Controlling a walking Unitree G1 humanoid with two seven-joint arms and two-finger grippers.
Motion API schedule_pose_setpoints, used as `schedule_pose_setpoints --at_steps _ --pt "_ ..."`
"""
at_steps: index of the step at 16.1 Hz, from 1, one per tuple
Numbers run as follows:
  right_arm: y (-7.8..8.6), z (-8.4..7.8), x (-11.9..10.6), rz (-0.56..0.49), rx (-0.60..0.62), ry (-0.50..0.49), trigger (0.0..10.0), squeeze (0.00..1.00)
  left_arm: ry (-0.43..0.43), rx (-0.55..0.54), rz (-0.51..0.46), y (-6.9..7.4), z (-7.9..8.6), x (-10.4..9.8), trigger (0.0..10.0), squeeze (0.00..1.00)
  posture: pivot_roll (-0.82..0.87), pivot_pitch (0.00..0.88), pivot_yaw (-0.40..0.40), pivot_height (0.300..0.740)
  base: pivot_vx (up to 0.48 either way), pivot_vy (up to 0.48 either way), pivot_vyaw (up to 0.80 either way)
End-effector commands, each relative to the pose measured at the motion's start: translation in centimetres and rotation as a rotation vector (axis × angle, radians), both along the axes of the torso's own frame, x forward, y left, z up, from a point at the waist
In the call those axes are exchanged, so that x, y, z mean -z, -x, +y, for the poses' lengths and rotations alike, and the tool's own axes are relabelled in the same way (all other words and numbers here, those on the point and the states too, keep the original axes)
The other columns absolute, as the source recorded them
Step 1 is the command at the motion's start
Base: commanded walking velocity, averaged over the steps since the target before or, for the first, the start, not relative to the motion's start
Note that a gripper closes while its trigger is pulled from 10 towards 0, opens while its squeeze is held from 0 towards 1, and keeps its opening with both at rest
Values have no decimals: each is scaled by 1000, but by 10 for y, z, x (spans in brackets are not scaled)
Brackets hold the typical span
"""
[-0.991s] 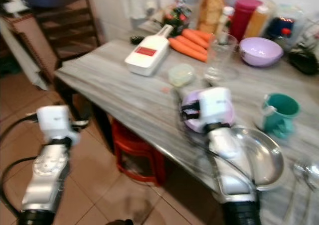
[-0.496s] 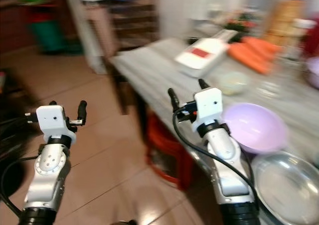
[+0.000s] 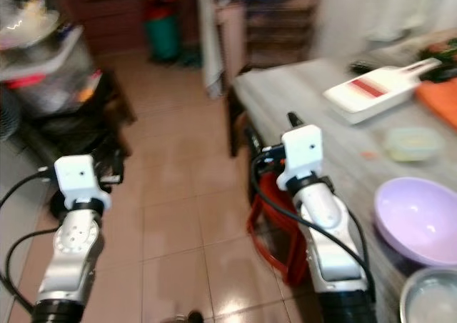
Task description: Setting the table
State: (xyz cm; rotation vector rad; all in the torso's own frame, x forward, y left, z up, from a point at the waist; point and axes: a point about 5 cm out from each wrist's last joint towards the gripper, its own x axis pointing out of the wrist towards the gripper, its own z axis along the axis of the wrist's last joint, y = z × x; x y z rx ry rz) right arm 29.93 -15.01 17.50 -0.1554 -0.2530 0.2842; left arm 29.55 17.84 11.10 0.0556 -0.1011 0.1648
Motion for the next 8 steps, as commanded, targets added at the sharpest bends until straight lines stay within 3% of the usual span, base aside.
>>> schedule_pose_setpoints --at_steps 1,5,8 --pt "-1 2 -3 -8 -7 -11 10000 0 -15 -10 8 0 4 1 10000 0 -58 73 40 740 0 0 406" --pt "-1 1 -1 5 -1 -28 10000 0 -10 -15 24 0 4 6 10000 0 -58 73 40 740 0 0 0" --pt "0 2 -1 7 -2 -33 10000 0 -10 -13 27 -1 3 7 10000 0 -58 73 40 740 0 276 0"
